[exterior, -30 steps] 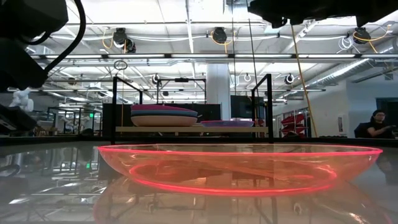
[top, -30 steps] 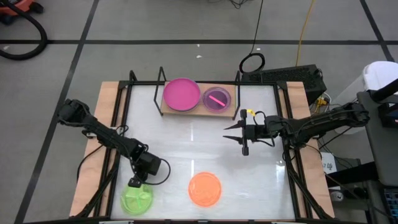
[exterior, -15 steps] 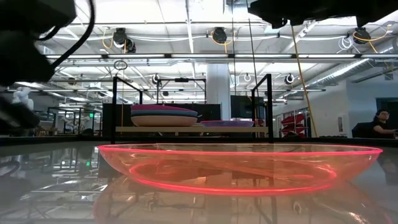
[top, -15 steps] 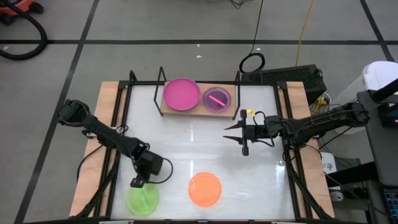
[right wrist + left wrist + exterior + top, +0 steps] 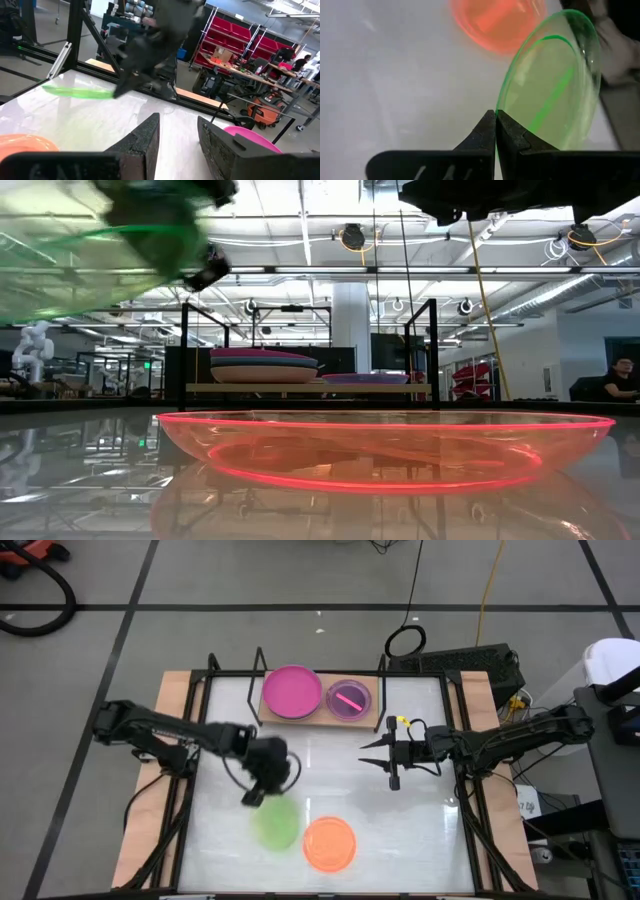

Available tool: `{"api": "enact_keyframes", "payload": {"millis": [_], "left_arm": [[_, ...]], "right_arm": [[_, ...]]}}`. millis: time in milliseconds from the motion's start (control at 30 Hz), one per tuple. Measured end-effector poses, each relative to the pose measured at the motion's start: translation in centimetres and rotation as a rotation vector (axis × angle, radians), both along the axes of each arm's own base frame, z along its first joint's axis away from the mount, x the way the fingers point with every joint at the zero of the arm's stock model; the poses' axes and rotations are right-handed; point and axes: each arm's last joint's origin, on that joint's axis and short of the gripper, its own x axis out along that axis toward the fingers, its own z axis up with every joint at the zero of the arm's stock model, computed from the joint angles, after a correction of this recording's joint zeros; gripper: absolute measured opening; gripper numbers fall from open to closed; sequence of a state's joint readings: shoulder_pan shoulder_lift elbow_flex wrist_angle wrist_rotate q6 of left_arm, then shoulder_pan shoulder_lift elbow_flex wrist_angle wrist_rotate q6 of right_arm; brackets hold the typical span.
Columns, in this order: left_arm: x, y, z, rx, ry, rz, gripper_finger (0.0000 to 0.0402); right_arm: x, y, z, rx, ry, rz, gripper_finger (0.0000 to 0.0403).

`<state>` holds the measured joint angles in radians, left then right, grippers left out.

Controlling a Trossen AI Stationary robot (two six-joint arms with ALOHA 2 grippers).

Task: Place and stack plates onto a shelf
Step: Stack the transparent green plate on top of the transparent pink plate on the shelf

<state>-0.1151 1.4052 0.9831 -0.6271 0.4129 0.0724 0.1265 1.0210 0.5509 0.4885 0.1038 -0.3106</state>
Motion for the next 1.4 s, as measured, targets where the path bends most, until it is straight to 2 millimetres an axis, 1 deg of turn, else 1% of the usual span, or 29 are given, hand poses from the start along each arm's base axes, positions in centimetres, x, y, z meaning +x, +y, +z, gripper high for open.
{"api": "enact_keyframes", "payload": {"millis": [133, 267, 400, 500, 667, 800, 867, 1000, 1100, 1233, 1400], "left_arm": [[1.5, 3.4, 3.0, 0.122, -0.167, 0.034, 0.0001], [2.6, 6.9, 5.7, 0.245, -0.331, 0.137, 0.0001], [3.1, 10.2, 7.3, 0.312, -0.481, 0.233, 0.0001], [3.4, 12.5, 7.7, 0.337, -0.555, 0.315, 0.0001], [4.2, 16.1, 6.8, 0.343, -0.585, 0.445, 0.0001], [4.9, 18.9, 5.7, 0.323, -0.605, 0.498, 0.0001], [5.6, 20.4, 5.4, 0.298, -0.601, 0.524, 0.0001], [7.4, 23.0, 5.0, 0.301, -0.591, 0.556, 0.0001], [8.5, 24.8, 4.3, 0.296, -0.564, 0.583, 0.0001], [9.4, 26.5, 2.8, 0.275, -0.502, 0.617, 0.0001], [9.8, 27.6, 0.7, 0.266, -0.445, 0.639, 0.0013]], "right_arm": [[0.0, 0.0, 0.0, -0.003, 0.000, -0.002, 0.0118], [0.0, 0.0, 0.0, -0.007, 0.001, -0.003, 0.0118], [0.0, 0.0, -0.1, -0.017, 0.007, -0.002, 0.0118], [0.0, 0.0, -0.1, -0.022, 0.007, -0.003, 0.0118], [0.0, 0.0, -0.1, -0.028, 0.006, -0.003, 0.0118], [0.0, 0.0, 0.0, -0.038, 0.005, -0.004, 0.0118], [0.0, 0.0, 0.0, -0.046, 0.004, -0.007, 0.0118], [0.0, -0.2, 0.0, -0.054, -0.002, -0.055, 0.0118], [0.0, -0.2, 0.0, -0.057, -0.001, -0.076, 0.0118], [0.0, -0.2, 0.0, -0.058, 0.000, -0.078, 0.0118], [0.0, -0.2, 0.0, -0.059, 0.005, -0.077, 0.0118]]}}
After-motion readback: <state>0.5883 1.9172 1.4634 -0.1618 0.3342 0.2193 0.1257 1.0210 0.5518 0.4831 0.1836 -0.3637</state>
